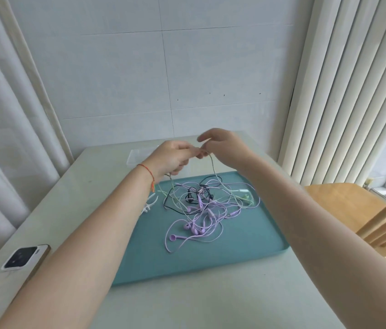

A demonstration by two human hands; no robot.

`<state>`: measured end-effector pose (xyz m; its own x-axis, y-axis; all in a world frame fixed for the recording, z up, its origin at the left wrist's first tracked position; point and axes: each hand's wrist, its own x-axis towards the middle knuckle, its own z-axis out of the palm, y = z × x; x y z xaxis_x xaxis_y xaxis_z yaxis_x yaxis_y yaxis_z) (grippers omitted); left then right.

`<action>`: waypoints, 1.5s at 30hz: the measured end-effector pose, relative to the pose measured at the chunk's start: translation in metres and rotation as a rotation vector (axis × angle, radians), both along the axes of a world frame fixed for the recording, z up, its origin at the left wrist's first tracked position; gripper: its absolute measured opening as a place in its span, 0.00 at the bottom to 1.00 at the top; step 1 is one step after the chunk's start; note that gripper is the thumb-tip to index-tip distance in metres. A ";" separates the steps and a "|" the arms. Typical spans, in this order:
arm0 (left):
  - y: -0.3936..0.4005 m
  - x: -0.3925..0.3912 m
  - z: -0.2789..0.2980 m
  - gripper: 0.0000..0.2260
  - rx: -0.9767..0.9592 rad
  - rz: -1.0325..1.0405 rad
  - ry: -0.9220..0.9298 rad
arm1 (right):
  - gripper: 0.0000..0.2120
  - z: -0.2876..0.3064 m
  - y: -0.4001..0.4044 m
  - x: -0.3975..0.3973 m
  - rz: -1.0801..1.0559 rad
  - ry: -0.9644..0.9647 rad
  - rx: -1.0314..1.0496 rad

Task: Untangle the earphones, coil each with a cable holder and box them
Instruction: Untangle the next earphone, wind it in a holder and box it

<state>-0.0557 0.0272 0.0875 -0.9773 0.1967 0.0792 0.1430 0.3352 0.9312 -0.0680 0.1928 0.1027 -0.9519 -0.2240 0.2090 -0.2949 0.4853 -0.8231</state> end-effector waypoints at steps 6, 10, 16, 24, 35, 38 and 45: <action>-0.004 0.002 0.001 0.14 -0.041 0.084 -0.019 | 0.08 0.002 -0.011 0.009 0.124 -0.147 0.083; -0.020 0.006 0.002 0.11 0.021 0.040 -0.107 | 0.09 0.004 0.004 0.006 0.001 0.017 0.013; -0.027 0.011 0.011 0.09 0.170 0.034 -0.052 | 0.09 0.018 0.020 -0.010 -0.388 0.236 -0.372; -0.015 0.007 0.002 0.05 -0.039 0.066 0.043 | 0.14 0.008 0.008 -0.002 -0.190 0.155 -0.013; -0.011 0.007 0.002 0.08 -0.168 0.205 0.037 | 0.10 -0.005 -0.005 0.008 0.062 -0.071 0.130; -0.022 0.003 -0.001 0.10 -0.278 0.216 0.034 | 0.09 -0.006 0.000 0.003 0.034 0.005 0.220; -0.026 0.011 0.002 0.12 -0.358 0.202 0.052 | 0.06 -0.007 0.004 -0.003 -0.111 0.127 0.295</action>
<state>-0.0445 0.0014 0.0900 -0.9955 0.0259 0.0907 0.0850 0.6630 0.7437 -0.0710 0.1969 0.0955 -0.9444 -0.1886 0.2693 -0.3180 0.7321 -0.6025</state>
